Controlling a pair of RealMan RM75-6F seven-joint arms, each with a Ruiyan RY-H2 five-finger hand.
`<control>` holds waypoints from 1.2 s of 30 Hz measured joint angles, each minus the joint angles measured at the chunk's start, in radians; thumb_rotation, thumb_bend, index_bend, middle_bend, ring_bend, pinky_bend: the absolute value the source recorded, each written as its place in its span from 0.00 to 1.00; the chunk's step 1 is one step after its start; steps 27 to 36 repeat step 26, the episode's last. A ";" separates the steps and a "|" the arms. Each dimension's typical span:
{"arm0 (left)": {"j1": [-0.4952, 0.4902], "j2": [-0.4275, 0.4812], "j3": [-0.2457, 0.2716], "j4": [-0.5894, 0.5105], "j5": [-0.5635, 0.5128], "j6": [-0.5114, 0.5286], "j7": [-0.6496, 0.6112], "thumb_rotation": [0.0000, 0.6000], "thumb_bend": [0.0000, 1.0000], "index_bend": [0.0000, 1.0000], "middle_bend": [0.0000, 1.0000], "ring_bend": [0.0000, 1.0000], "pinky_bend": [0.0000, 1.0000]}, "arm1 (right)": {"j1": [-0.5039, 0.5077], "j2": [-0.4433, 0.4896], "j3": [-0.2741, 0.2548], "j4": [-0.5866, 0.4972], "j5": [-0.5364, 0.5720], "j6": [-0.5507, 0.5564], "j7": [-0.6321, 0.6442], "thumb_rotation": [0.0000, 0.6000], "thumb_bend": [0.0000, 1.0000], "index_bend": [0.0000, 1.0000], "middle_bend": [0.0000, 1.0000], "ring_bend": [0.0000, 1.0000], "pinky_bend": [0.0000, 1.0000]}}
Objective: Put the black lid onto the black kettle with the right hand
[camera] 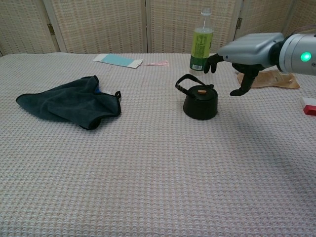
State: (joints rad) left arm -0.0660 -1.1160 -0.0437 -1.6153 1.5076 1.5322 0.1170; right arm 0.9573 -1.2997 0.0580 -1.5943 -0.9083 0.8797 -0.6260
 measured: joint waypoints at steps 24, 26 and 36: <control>-0.030 -0.046 -0.025 -0.042 0.004 -0.003 0.076 1.00 0.24 0.15 0.05 0.12 0.00 | -0.684 0.165 -0.187 -0.153 -0.436 0.799 0.359 1.00 0.31 0.10 0.14 0.16 0.11; -0.033 -0.053 -0.028 -0.046 0.004 -0.002 0.083 1.00 0.24 0.15 0.05 0.12 0.00 | -0.741 0.158 -0.199 -0.130 -0.461 0.836 0.410 1.00 0.31 0.10 0.14 0.17 0.11; -0.033 -0.053 -0.028 -0.046 0.004 -0.002 0.083 1.00 0.24 0.15 0.05 0.12 0.00 | -0.741 0.158 -0.199 -0.130 -0.461 0.836 0.410 1.00 0.31 0.10 0.14 0.17 0.11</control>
